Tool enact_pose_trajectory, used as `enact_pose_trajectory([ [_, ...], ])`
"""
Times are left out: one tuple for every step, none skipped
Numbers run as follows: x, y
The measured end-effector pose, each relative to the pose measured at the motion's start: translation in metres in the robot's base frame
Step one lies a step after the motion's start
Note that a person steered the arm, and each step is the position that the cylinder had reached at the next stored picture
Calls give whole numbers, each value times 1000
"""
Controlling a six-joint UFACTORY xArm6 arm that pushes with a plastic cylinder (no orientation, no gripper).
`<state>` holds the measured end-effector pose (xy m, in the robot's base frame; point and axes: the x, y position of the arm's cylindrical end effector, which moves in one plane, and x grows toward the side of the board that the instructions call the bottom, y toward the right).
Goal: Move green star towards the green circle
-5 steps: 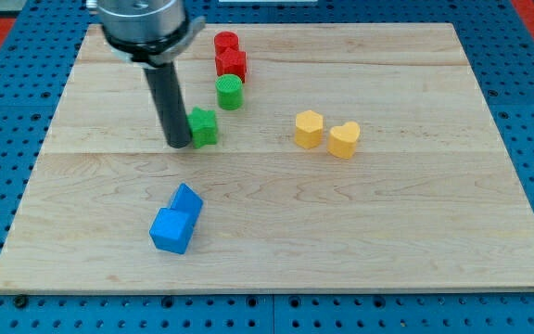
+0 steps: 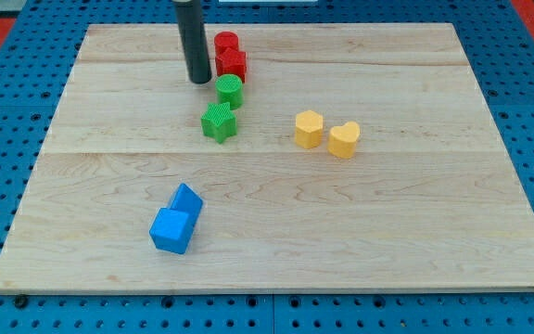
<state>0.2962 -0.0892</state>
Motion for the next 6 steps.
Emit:
enact_pose_trajectory([
  [-37, -5],
  [-61, 2],
  [-82, -8],
  [-40, -34],
  [66, -75],
  [154, -122],
])
